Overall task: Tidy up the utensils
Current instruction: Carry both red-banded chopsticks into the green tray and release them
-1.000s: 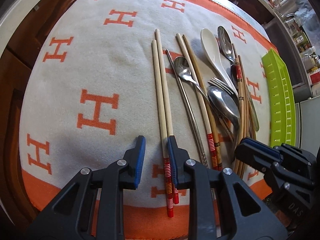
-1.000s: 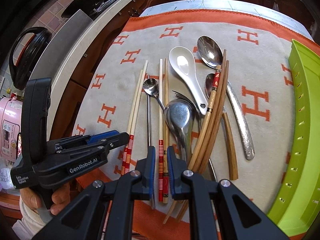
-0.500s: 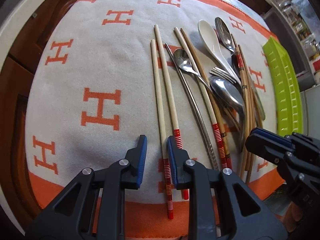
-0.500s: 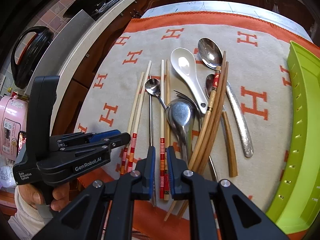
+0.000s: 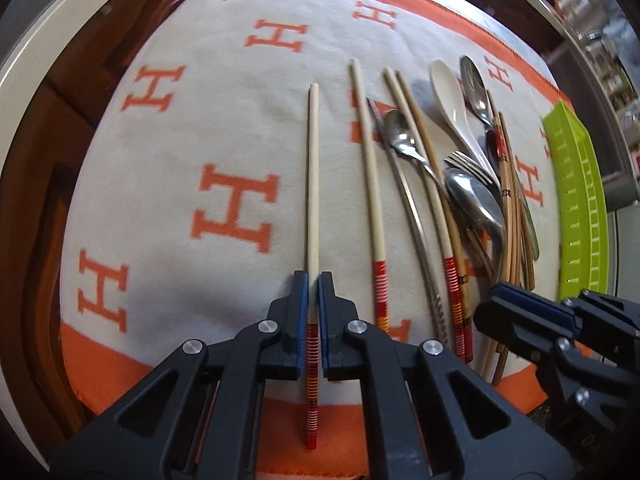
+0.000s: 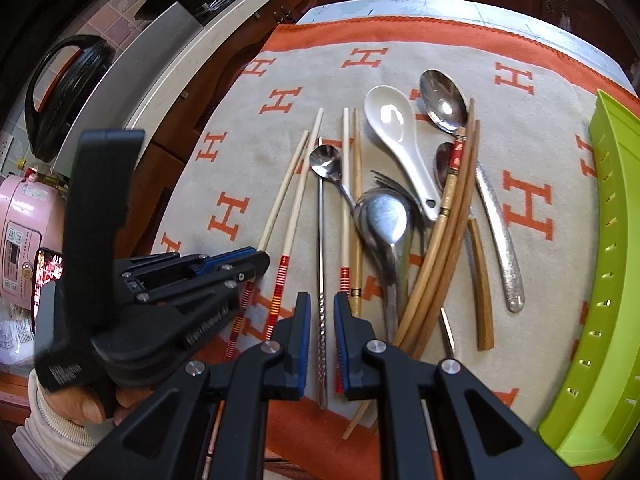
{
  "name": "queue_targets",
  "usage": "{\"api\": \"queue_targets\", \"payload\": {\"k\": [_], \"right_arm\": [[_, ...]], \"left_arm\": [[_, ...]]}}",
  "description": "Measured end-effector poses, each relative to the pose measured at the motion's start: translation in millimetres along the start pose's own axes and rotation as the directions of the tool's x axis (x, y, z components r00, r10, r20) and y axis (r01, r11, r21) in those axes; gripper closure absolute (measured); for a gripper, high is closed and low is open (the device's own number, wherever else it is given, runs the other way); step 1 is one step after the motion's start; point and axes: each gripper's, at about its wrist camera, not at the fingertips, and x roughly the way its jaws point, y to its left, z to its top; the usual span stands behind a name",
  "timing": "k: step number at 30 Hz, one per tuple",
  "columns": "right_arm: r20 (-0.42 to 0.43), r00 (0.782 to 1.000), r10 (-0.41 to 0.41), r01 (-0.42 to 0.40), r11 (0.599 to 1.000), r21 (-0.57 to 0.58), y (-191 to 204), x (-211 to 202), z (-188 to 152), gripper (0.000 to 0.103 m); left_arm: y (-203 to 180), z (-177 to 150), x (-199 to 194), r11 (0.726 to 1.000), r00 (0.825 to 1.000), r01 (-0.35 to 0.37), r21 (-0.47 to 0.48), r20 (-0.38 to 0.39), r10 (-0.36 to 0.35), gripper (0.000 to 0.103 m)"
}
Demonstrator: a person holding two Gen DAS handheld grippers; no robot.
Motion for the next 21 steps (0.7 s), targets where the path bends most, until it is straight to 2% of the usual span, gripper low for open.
{"api": "queue_targets", "payload": {"k": [5, 10, 12, 13, 15, 20, 21], "right_arm": [[-0.023, 1.000, 0.016, -0.016, 1.000, -0.026, 14.9, 10.0, 8.9, 0.092], [-0.077, 0.994, 0.080, -0.080, 0.997, -0.001, 27.5, 30.7, 23.3, 0.092], [-0.094, 0.991, 0.091, -0.090, 0.996, 0.013, 30.3, 38.2, 28.1, 0.087], [-0.099, 0.991, 0.091, -0.089, 0.996, 0.025, 30.9, 42.2, 30.7, 0.079], [-0.103, 0.990, 0.091, -0.087, 0.995, 0.045, 32.4, 48.9, 35.2, 0.073], [-0.113, 0.993, 0.038, -0.030, 0.997, 0.066, 35.0, 64.5, 43.9, 0.073], [-0.118, 0.993, 0.004, 0.004, 0.998, 0.065, 36.0, 67.8, 43.9, 0.073]], "left_arm": [[24.9, -7.0, -9.3, 0.997, 0.999, 0.035, -0.063, 0.022, -0.034, 0.100], [51.5, -12.1, -17.4, 0.993, 0.998, 0.054, -0.108, 0.034, -0.051, 0.100], [62.2, -13.9, -20.7, 0.991, 0.998, 0.056, -0.123, 0.039, -0.052, 0.100], [69.1, -14.7, -22.2, 0.990, 0.998, 0.059, -0.127, 0.039, -0.054, 0.100], [74.0, -15.3, -22.3, 0.989, 0.998, 0.061, -0.136, 0.041, -0.056, 0.100], [79.3, -17.7, -25.6, 0.987, 0.996, 0.077, -0.142, 0.051, -0.070, 0.100], [79.6, -18.1, -26.9, 0.986, 0.996, 0.081, -0.143, 0.053, -0.074, 0.100]]}}
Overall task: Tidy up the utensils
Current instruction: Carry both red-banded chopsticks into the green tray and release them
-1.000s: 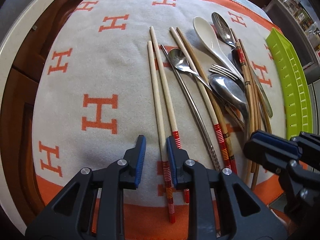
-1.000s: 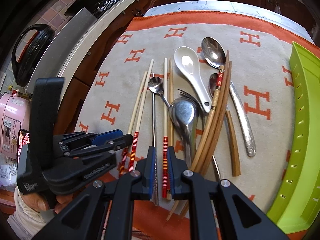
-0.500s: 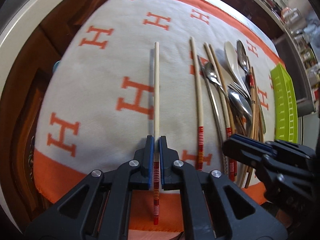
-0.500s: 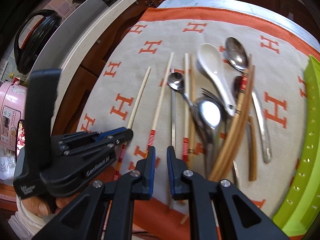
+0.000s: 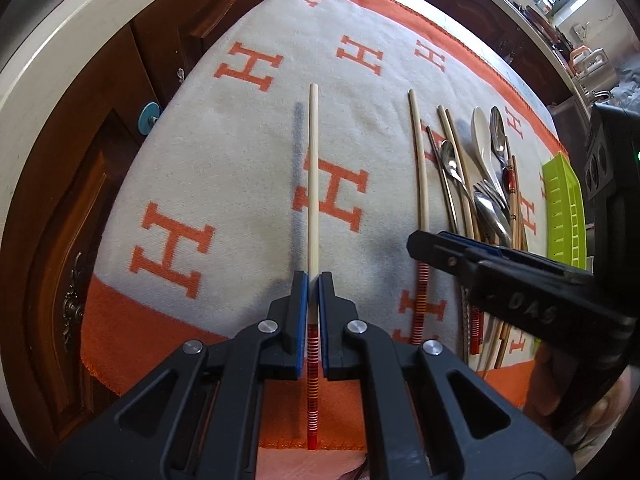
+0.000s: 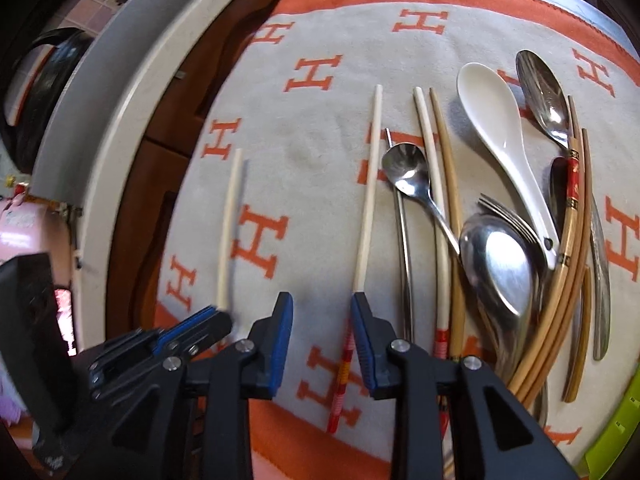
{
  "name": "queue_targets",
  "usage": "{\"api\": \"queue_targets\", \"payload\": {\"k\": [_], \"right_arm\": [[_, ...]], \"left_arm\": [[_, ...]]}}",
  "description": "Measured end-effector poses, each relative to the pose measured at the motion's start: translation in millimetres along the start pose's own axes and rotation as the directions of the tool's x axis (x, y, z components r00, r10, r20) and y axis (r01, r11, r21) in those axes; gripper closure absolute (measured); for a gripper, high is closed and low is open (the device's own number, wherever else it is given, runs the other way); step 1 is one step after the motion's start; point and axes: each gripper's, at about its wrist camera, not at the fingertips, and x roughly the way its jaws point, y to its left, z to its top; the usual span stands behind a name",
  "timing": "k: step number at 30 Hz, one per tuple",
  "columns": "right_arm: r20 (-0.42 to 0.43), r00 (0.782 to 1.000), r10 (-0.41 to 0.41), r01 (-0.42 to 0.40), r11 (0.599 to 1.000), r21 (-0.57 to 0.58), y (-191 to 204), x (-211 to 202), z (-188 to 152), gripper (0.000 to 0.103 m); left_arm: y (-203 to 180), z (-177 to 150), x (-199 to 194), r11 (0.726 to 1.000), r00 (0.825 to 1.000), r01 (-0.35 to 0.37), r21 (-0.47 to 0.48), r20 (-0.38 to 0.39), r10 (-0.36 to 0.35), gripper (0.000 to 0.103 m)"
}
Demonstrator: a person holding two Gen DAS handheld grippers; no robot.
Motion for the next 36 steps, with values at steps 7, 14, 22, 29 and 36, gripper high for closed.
{"api": "queue_targets", "payload": {"k": [7, 14, 22, 29, 36], "right_arm": [[0.054, 0.986, -0.156, 0.161, 0.981, -0.105, 22.1, 6.6, -6.3, 0.073], [0.192, 0.935, -0.299, 0.339, 0.913, -0.228, 44.0, 13.4, -21.6, 0.094], [0.167, 0.985, -0.052, 0.075, 0.988, -0.136, 10.3, -23.0, -32.5, 0.098], [0.262, 0.963, 0.070, -0.054, 0.996, -0.070, -25.6, -87.9, -49.8, 0.098], [0.382, 0.918, 0.102, -0.110, 0.994, 0.000, -78.4, -144.7, -68.3, 0.098]], "left_arm": [[-0.3, -0.8, -5.7, 1.000, 1.000, 0.013, -0.006, 0.009, -0.013, 0.100], [-6.8, -5.9, -16.6, 1.000, 1.000, 0.005, 0.003, 0.019, -0.005, 0.100], [-36.3, -10.0, -32.9, 0.999, 0.999, 0.030, 0.036, 0.036, -0.031, 0.100], [-98.1, -18.3, -40.2, 0.989, 0.996, 0.083, 0.122, 0.029, -0.087, 0.100], [-186.1, -29.8, -41.4, 0.958, 0.986, 0.155, 0.240, 0.015, -0.164, 0.100]]}}
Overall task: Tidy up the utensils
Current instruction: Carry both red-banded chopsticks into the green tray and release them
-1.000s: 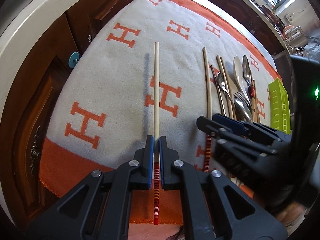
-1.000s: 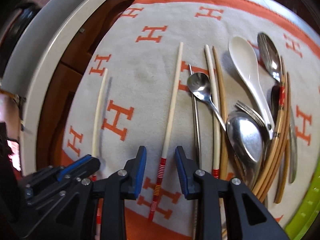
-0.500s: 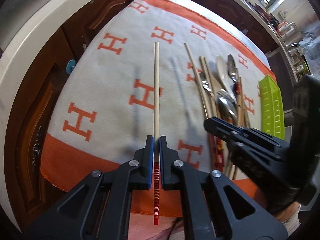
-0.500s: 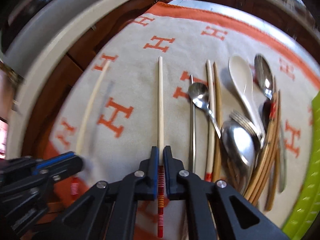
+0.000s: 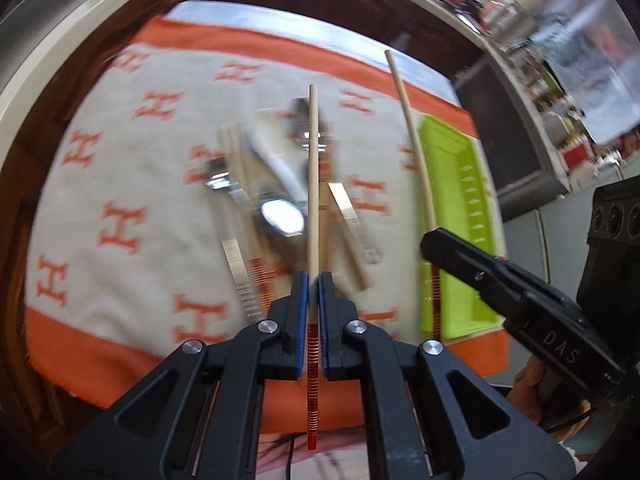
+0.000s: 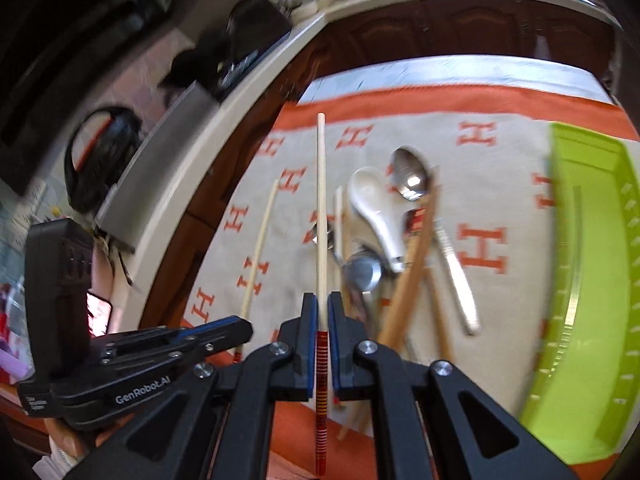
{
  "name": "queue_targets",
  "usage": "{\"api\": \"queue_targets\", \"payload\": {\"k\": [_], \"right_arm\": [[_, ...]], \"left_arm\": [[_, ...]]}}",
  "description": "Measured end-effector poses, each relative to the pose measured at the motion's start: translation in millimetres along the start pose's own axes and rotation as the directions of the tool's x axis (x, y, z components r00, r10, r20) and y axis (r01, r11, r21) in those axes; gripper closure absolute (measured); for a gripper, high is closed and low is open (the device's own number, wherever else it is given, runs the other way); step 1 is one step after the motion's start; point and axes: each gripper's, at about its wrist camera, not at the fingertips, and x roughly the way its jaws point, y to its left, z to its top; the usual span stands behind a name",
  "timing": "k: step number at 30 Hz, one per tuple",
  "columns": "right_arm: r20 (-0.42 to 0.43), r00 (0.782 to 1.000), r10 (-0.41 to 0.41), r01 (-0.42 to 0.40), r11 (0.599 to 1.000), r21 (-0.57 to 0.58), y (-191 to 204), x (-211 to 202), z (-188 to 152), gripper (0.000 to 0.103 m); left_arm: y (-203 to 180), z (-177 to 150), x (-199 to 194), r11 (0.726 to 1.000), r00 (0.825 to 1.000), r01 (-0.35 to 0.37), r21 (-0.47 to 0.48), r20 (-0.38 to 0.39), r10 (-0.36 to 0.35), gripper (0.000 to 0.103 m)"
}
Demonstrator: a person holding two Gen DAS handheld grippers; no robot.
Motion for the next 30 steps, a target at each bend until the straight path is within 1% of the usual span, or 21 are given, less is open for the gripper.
{"api": "queue_targets", "payload": {"k": [1, 3, 6, 10, 13, 16, 18, 22, 25, 27, 28, 29, 30], "right_arm": [[0.018, 1.000, -0.001, 0.001, 1.000, 0.013, -8.3, -10.0, -0.4, 0.098], [0.043, 0.999, -0.003, 0.001, 0.999, 0.037, -23.1, -23.9, -0.3, 0.098], [0.080, 0.996, -0.026, 0.020, 0.997, 0.076, -49.8, -46.3, -2.3, 0.098], [0.123, 0.988, -0.097, 0.082, 0.989, 0.120, -86.7, -74.4, -4.1, 0.098], [0.149, 0.978, -0.147, 0.122, 0.979, 0.164, -116.6, -93.1, -5.9, 0.098], [0.156, 0.969, -0.191, 0.159, 0.968, 0.195, -139.5, -102.6, -8.6, 0.098], [0.146, 0.967, -0.208, 0.174, 0.961, 0.217, -154.5, -103.9, -11.3, 0.098], [0.108, 0.971, -0.214, 0.183, 0.954, 0.239, -175.9, -95.9, -13.2, 0.098], [0.080, 0.972, -0.219, 0.196, 0.954, 0.227, -181.9, -86.4, -13.3, 0.097], [0.056, 0.969, -0.242, 0.225, 0.951, 0.212, -182.6, -77.9, -13.9, 0.097], [0.041, 0.966, -0.257, 0.243, 0.947, 0.210, -183.0, -73.5, -14.4, 0.097], [0.033, 0.963, -0.268, 0.255, 0.944, 0.211, -181.9, -71.3, -15.8, 0.097], [0.023, 0.960, -0.277, 0.267, 0.941, 0.210, -181.7, -68.6, -16.6, 0.096]], "left_arm": [[-9.6, 2.4, 1.9, 1.000, 1.000, 0.007, 0.012, -0.002, -0.007, 0.100], [-40.4, 10.1, 8.9, 0.998, 0.999, 0.032, 0.053, -0.006, -0.032, 0.100], [-81.0, 19.5, 20.7, 0.993, 0.998, 0.068, 0.101, -0.019, -0.067, 0.100], [-130.4, 29.4, 40.4, 0.982, 0.994, 0.104, 0.157, -0.041, -0.099, 0.100], [-159.5, 36.4, 59.1, 0.976, 0.991, 0.125, 0.178, -0.070, -0.115, 0.100], [-180.2, 41.0, 77.1, 0.972, 0.988, 0.139, 0.191, -0.097, -0.122, 0.100], [-192.4, 42.8, 91.2, 0.971, 0.988, 0.132, 0.200, -0.107, -0.112, 0.100], [-195.8, 45.0, 116.6, 0.974, 0.990, 0.101, 0.202, -0.122, -0.077, 0.100], [-188.9, 43.0, 130.0, 0.977, 0.992, 0.051, 0.207, -0.126, -0.026, 0.099], [-182.6, 38.8, 131.0, 0.975, 0.992, 0.023, 0.222, -0.126, 0.006, 0.093], [-177.7, 37.4, 130.4, 0.975, 0.992, 0.020, 0.222, -0.126, 0.008, 0.083], [-173.4, 35.2, 128.4, 0.975, 0.993, 0.016, 0.219, -0.121, 0.011, 0.070], [-170.2, 33.0, 124.9, 0.977, 0.994, 0.007, 0.213, -0.105, 0.016, 0.063]]}}
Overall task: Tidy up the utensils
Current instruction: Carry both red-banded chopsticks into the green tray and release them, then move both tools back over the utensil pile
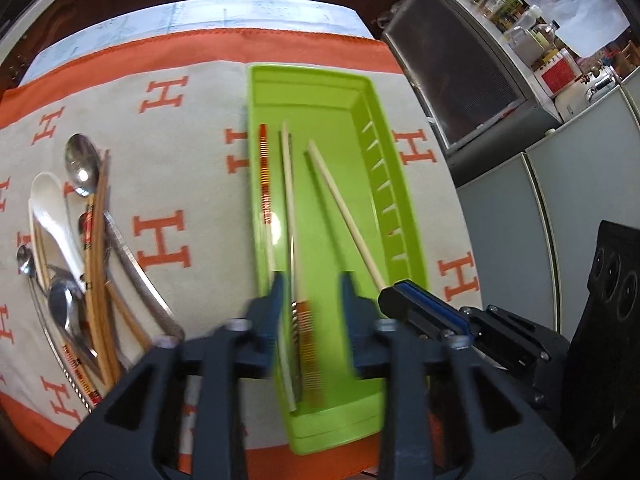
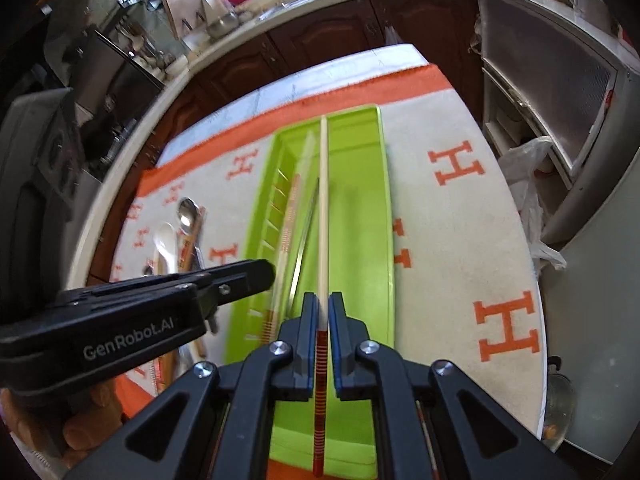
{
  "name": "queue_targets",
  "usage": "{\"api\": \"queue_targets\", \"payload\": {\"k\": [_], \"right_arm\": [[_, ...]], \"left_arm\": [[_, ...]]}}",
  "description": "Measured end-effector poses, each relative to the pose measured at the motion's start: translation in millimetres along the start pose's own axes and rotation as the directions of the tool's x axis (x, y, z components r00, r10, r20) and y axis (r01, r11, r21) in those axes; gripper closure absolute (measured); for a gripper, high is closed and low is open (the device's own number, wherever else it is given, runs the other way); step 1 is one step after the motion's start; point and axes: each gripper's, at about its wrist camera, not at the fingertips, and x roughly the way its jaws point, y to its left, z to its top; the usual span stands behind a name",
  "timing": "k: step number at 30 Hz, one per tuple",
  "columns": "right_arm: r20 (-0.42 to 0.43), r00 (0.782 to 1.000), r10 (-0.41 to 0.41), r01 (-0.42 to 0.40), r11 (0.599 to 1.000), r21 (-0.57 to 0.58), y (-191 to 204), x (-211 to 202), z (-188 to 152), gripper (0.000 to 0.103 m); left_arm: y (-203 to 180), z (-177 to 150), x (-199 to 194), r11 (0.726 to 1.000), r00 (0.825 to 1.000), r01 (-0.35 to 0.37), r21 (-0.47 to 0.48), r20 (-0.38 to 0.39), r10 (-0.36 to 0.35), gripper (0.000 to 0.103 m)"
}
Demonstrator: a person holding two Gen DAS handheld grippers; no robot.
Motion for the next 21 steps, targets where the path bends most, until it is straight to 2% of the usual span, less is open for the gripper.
{"api": "queue_targets", "payload": {"k": [1, 2, 9, 21], "right_arm": [[-0.006, 1.000, 0.003, -0.003, 1.000, -0.003, 0.8, 1.6, -0.7, 0.096], [-0.010, 1.000, 0.010, -0.010, 1.000, -0.003, 1.6, 2.1, -1.5, 0.096], [-0.008, 1.000, 0.017, -0.017, 1.000, -0.023, 15.4, -3.2, -9.6, 0.096], [0.011, 1.000, 0.016, -0.016, 0.998, -0.063, 50.2, -18.6, -27.9, 0.096]], "left_arm": [[2.1, -1.8, -3.0, 1.000, 1.000, -0.004, -0.003, 0.012, 0.004, 0.053], [3.7, -5.2, -8.2, 1.000, 0.999, -0.009, -0.001, 0.032, 0.009, 0.050], [14.1, -26.1, -42.1, 0.995, 0.989, -0.098, 0.019, 0.110, 0.096, 0.049], [52.5, -68.1, -87.2, 0.992, 0.974, -0.127, -0.025, 0.189, 0.129, 0.049]]}}
